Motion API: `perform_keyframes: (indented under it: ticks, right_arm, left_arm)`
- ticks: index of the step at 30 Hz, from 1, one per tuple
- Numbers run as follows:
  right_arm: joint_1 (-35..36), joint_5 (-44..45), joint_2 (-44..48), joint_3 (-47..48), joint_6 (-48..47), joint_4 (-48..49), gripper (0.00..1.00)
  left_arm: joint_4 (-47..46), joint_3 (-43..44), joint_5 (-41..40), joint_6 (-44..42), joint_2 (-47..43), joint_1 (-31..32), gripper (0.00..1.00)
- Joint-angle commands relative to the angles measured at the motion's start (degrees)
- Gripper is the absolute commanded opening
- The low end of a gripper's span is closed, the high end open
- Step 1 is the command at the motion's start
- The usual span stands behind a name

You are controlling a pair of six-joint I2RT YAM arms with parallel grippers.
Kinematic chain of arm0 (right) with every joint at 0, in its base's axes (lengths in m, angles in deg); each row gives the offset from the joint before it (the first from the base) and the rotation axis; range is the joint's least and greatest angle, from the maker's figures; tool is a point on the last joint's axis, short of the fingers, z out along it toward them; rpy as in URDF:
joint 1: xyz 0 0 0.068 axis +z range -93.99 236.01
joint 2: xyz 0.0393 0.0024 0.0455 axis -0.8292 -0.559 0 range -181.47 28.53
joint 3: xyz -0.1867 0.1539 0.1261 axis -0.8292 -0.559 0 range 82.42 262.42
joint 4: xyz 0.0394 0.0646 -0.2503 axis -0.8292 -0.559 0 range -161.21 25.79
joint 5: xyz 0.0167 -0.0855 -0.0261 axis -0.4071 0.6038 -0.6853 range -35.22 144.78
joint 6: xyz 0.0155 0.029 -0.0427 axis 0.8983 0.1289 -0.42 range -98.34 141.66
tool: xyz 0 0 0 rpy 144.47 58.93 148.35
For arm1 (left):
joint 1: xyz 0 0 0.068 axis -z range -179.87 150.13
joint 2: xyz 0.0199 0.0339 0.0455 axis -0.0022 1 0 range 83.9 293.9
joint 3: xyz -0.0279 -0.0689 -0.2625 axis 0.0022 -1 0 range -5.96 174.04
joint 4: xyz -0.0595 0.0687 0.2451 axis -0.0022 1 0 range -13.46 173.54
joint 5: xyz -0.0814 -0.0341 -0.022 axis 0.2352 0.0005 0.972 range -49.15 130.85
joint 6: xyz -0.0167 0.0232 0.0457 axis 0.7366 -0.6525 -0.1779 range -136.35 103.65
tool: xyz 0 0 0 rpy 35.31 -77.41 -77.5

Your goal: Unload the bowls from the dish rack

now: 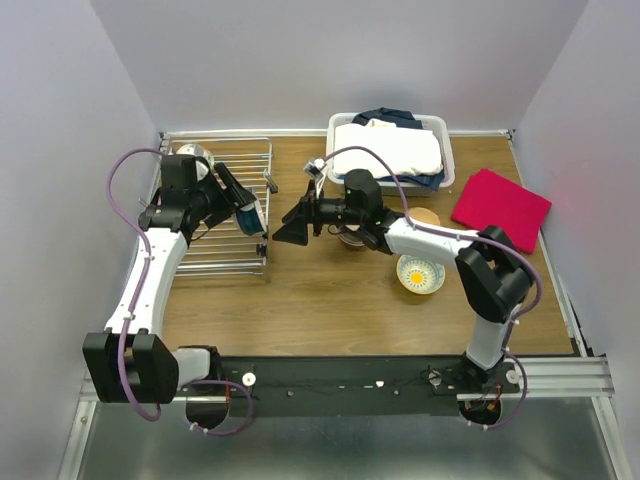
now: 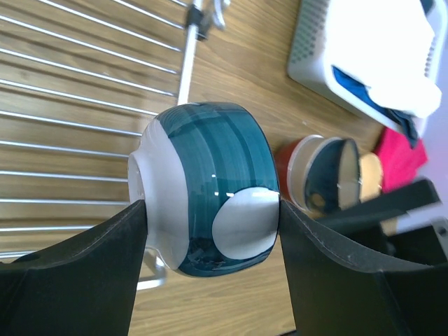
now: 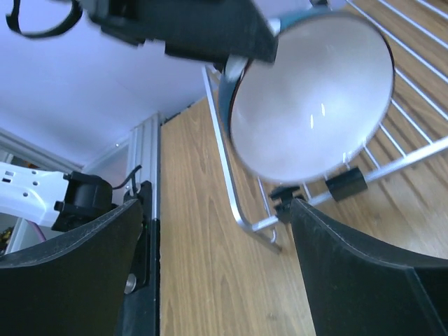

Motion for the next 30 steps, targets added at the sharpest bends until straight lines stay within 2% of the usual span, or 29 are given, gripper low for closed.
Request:
perform_keyframes:
  ticks: [1, 6, 8, 11, 12, 14, 15, 17, 18, 19, 20, 21, 23, 24, 26, 27, 28, 30]
  right_arm:
    - [0.28, -5.17, -4.20, 4.81, 2.52, 9.54, 0.92]
    - [1.07, -6.58, -7.28, 8.15, 1.99, 9.28, 0.89]
    - [1.25, -6.84, -8.16, 8.85, 1.29, 8.49, 0.84]
    - [1.42, -7.63, -8.60, 9.38, 0.15, 7.08, 0.73]
    - [1.42, -7.89, -8.43, 9.47, -0.20, 6.30, 0.62]
    - [1.51, -7.98, -8.17, 9.47, -1.34, 5.33, 0.49]
    - [1.60, -7.81, -7.90, 9.38, -1.87, 4.28, 0.34]
    - [1.60, -7.63, -7.03, 8.95, -3.36, 3.22, 0.18]
    - [1.60, -7.28, -6.67, 8.77, -3.72, 2.26, 0.07]
    - [1.69, -7.19, -5.80, 8.51, -4.24, 1.64, 0.02]
    - [1.69, -6.93, -5.36, 7.98, -5.12, 0.85, 0.01]
    - [1.69, -6.49, -4.83, 7.63, -5.91, -0.73, 0.01]
    - [1.86, -5.88, -3.17, 7.10, -8.27, -3.36, 0.01]
    - [1.95, -4.83, -2.63, 7.19, -9.77, -7.82, 0.01]
    - [2.30, -3.68, -0.53, 7.27, -14.59, -13.28, 0.01]
    - [2.39, -2.20, 0.18, 6.66, -16.01, -17.57, 0.01]
    - [2.48, -1.66, 1.14, 6.31, -17.16, -19.53, 0.01]
    - [2.57, 0.61, 3.77, 5.26, -20.41, -25.57, 0.01]
  left_arm:
    - [-6.17, -1.59, 3.62, 6.38, -4.00, 3.48, 0.38]
    - [-7.40, -2.48, 2.48, 8.40, -4.27, 6.29, 0.38]
    - [-7.84, -2.74, 1.95, 9.28, -4.36, 7.00, 0.38]
    - [-8.28, -2.92, 1.42, 9.99, -4.53, 7.79, 0.38]
    - [-8.45, -3.01, 1.33, 10.08, -4.53, 7.97, 0.38]
    - [-8.72, -3.36, 0.89, 10.34, -4.62, 8.93, 0.38]
    - [-9.07, -3.62, 0.80, 10.43, -4.62, 9.28, 0.38]
    - [-9.51, -4.24, 0.89, 10.43, -4.62, 9.90, 0.39]
    - [-9.77, -4.50, 0.80, 10.17, -4.62, 9.90, 0.40]
    - [-9.77, -4.67, 0.72, 9.90, -4.71, 9.90, 0.41]
    - [-9.95, -4.68, 0.54, 9.47, -4.71, 9.90, 0.44]
    - [-9.95, -4.68, 0.19, 9.03, -4.71, 9.90, 0.52]
    - [-10.04, -4.06, -0.16, 6.48, -4.80, 9.90, 0.61]
    - [-9.95, -3.80, -0.34, 5.43, -4.88, 9.90, 0.72]
    - [-8.81, -1.70, -3.05, 0.95, -4.71, 9.81, 0.83]
    - [-7.50, -0.82, -3.93, -0.80, -4.62, 9.81, 0.94]
    - [-6.97, 0.84, -5.51, -2.21, -4.45, 9.81, 0.98]
    - [-5.56, 2.35, -7.19, -6.43, -4.53, 9.81, 0.99]
